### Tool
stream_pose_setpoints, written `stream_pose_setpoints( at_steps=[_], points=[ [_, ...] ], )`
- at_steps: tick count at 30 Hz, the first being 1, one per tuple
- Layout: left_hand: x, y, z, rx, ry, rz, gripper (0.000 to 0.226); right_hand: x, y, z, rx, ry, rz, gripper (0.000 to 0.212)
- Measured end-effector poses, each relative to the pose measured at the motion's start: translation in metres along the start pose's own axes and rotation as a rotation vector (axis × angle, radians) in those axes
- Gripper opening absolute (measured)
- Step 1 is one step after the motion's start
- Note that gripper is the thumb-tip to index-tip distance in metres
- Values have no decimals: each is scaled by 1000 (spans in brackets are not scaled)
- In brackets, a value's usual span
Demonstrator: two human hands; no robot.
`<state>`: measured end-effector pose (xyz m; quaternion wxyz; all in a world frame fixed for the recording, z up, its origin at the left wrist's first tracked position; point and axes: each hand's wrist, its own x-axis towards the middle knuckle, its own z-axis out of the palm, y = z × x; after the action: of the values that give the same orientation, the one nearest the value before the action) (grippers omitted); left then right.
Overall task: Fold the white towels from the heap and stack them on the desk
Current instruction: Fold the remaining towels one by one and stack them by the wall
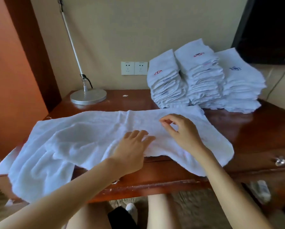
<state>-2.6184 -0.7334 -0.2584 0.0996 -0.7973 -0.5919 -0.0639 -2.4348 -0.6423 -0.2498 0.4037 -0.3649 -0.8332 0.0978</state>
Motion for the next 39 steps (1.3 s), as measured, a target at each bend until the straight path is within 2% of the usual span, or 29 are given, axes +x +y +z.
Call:
stream_pose_setpoints(
  at_steps=[3, 5, 7, 10, 13, 14, 16, 18, 20, 21, 23, 25, 27, 30, 32, 34, 35, 37, 39],
  points=[
    [21, 32, 12, -41, 87, 187, 68, -51, 40, -46, 45, 206, 268, 12],
    [38, 53, 23, -66, 158, 293, 60, -94, 61, -62, 31, 367, 474, 8],
    [53, 73, 25, -96, 197, 369, 48, -126, 74, -67, 12, 418, 634, 20],
    [73, 92, 30, -139, 204, 450, 37, -147, 85, -66, 137, 390, 817, 40],
    [79, 96, 35, -199, 207, 484, 35, -153, 87, -61, 106, 180, 956, 54],
    [80, 95, 36, -224, 211, 485, 34, -154, 85, -60, 157, 100, 988, 57],
    [81, 93, 37, -270, 207, 479, 35, -157, 79, -56, 462, 18, 1039, 53],
    [82, 93, 36, -299, 198, 474, 33, -163, 75, -58, 757, 21, 1055, 59],
    [82, 92, 32, -349, 194, 463, 31, -170, 77, -65, 914, 36, 994, 75],
    [82, 90, 30, -363, 198, 451, 30, -170, 76, -72, 983, 35, 951, 75],
    [82, 82, 26, -348, 220, 426, 34, -162, 76, -87, 1061, 42, 882, 63],
    [83, 70, 22, -349, 248, 394, 38, -145, 75, -102, 974, 97, 844, 40],
    [86, 59, 14, -399, 277, 332, 40, -123, 77, -110, 760, 170, 819, 30],
    [98, 42, -1, -499, 269, 177, 33, -94, 85, -113, 478, 324, 697, 48],
    [112, 31, -8, -542, 163, 74, 23, -75, 92, -114, 427, 399, 623, 29],
    [128, 21, -12, -583, 10, 36, 28, -55, 97, -115, 506, 351, 617, 13],
    [136, 18, -11, -627, -61, 12, 28, -48, 103, -114, 551, 317, 650, 18],
    [149, 11, -5, -780, -190, -101, 18, -35, 116, -108, 575, 282, 782, 45],
    [155, 5, 3, -860, -256, -239, 17, -28, 122, -100, 487, 222, 856, 47]
  ],
)
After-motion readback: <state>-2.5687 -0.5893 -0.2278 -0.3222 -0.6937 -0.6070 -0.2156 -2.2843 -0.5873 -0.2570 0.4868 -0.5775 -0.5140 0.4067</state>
